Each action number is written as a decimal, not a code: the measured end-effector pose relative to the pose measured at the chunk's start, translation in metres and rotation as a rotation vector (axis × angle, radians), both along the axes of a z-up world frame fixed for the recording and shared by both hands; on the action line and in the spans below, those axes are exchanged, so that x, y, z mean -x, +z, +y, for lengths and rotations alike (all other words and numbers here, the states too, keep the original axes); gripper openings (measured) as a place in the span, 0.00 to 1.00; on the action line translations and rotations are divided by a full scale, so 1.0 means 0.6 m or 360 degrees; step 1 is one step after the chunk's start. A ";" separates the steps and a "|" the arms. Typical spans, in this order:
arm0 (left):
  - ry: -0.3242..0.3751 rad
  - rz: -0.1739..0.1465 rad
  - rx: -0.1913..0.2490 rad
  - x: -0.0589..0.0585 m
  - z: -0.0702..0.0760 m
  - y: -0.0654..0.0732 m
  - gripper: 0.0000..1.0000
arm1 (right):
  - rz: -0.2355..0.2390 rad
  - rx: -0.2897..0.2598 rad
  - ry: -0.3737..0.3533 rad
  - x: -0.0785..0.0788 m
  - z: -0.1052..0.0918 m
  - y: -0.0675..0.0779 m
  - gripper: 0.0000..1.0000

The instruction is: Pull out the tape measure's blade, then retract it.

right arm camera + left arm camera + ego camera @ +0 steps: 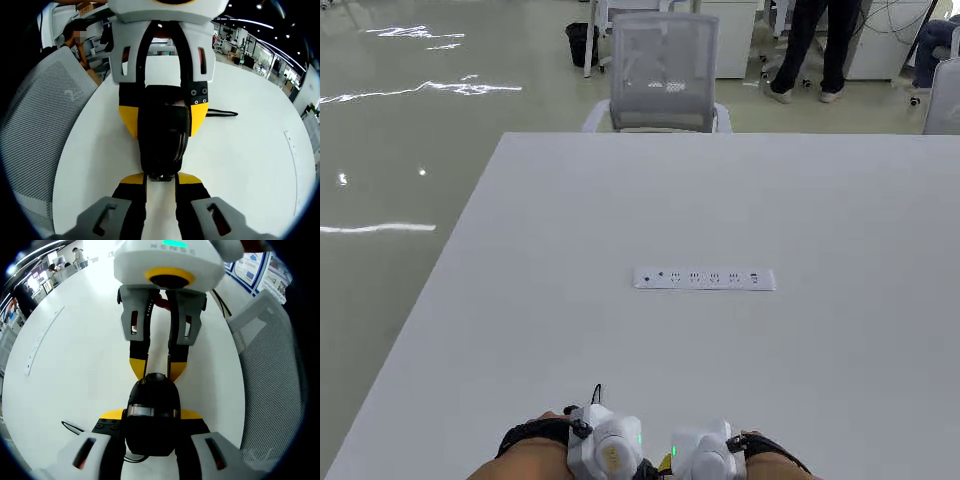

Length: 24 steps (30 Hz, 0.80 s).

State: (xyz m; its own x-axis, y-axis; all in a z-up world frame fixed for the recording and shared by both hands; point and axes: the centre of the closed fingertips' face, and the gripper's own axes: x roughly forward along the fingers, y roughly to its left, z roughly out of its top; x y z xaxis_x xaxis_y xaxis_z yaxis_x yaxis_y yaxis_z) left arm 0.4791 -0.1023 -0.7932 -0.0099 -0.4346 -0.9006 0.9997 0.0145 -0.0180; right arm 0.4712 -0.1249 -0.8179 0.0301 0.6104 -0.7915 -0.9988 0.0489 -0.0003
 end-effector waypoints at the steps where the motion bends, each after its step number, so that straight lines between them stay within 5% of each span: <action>1: -0.0003 0.0000 0.0000 0.000 0.000 0.000 0.34 | 0.0001 0.0002 0.0004 0.001 0.000 0.000 0.21; 5: -0.0043 -0.0010 -0.0006 0.003 0.001 0.000 0.34 | -0.0034 0.0032 0.0113 0.001 -0.001 0.004 0.17; 10: -0.0019 0.0001 -0.0013 0.001 0.001 -0.001 0.34 | 0.0017 0.0046 0.0012 -0.002 -0.002 0.008 0.16; 24: -0.0012 -0.0025 -0.0044 0.003 0.002 -0.002 0.34 | -0.0015 0.0089 0.0032 0.001 -0.011 0.003 0.13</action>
State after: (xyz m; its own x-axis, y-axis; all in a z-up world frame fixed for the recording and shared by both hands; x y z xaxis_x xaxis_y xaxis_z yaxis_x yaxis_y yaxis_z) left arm 0.4776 -0.1012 -0.7946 0.0013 -0.4093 -0.9124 1.0000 0.0070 -0.0017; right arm 0.4706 -0.1313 -0.8159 0.0256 0.5658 -0.8242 -0.9995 0.0283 -0.0117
